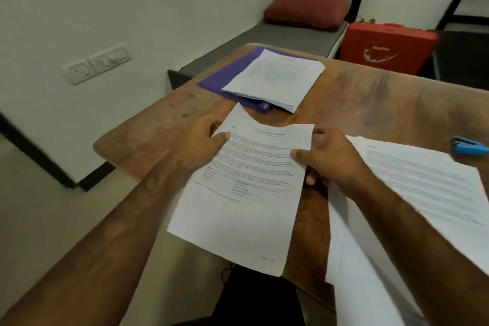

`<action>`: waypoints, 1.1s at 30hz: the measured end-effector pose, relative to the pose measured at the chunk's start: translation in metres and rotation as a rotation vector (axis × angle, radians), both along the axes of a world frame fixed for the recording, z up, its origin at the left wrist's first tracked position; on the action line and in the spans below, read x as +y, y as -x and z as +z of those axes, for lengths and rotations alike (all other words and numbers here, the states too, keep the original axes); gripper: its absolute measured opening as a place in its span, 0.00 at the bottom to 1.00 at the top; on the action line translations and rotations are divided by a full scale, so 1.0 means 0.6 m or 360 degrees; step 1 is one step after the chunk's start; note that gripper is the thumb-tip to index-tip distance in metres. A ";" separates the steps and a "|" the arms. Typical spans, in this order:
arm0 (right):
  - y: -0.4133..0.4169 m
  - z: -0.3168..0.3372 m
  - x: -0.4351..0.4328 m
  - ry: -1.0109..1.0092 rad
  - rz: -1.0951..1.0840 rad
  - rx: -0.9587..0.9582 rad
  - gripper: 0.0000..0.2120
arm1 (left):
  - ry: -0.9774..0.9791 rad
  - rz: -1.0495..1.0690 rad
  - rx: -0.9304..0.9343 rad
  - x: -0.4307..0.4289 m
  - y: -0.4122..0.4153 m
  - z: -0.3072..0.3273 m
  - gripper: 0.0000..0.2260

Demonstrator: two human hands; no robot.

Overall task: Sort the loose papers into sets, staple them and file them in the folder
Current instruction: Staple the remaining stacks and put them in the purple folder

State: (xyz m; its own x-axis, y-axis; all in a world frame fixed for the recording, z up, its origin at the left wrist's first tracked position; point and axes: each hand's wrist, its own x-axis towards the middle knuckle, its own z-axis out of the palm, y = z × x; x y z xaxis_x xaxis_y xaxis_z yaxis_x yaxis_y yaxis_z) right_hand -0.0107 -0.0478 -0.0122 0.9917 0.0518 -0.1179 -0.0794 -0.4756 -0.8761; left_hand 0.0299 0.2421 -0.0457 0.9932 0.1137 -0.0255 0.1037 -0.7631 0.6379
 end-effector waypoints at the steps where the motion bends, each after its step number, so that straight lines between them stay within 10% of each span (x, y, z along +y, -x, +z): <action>1: 0.002 -0.004 0.009 0.0112 0.0016 -0.0026 0.19 | -0.0164 -0.0028 0.0031 0.009 0.004 -0.005 0.21; 8: 0.011 -0.014 0.021 0.0797 -0.0113 -0.0102 0.28 | -0.0920 -0.0275 -0.0021 0.005 0.012 0.018 0.26; 21: 0.051 -0.020 -0.109 0.0807 -0.0366 -0.0262 0.10 | -0.0278 -0.0652 -0.0593 -0.283 0.051 0.041 0.04; 33: 0.079 -0.056 -0.204 0.0968 -0.0737 -0.0230 0.08 | -0.0800 -0.0703 -0.0548 -0.423 0.035 -0.022 0.26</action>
State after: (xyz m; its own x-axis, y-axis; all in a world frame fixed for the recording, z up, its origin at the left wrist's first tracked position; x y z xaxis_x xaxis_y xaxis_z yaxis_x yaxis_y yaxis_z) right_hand -0.0579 -0.1703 -0.0458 0.9041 -0.4038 0.1395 -0.2920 -0.8223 -0.4884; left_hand 0.0090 -0.0117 -0.0587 0.8915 -0.3812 0.2448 -0.4220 -0.8953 0.1425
